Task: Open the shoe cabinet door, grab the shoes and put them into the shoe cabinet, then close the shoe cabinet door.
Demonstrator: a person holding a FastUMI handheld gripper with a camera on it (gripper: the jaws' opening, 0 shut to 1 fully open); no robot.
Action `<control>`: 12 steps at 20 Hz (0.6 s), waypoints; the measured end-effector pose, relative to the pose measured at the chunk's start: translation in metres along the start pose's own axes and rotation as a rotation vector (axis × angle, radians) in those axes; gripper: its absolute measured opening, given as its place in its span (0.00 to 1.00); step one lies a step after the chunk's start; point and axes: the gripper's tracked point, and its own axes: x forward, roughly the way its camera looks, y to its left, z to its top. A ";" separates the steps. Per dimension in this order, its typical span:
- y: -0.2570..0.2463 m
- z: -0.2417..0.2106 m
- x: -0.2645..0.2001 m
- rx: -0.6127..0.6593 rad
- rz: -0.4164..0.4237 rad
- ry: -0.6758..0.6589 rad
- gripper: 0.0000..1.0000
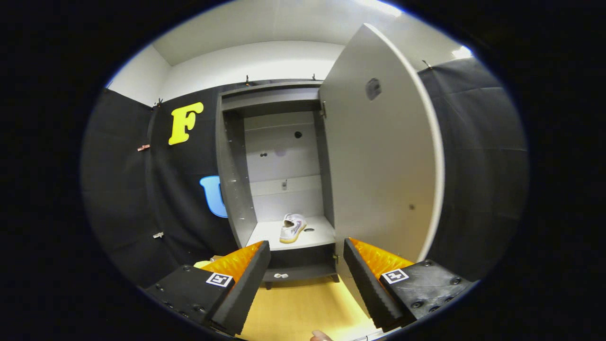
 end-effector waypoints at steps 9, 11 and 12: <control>-0.109 0.028 -0.030 -0.033 -0.142 -0.061 0.98; -0.131 0.035 -0.031 -0.034 -0.153 -0.077 0.98; -0.142 0.038 -0.030 -0.031 -0.156 -0.083 0.98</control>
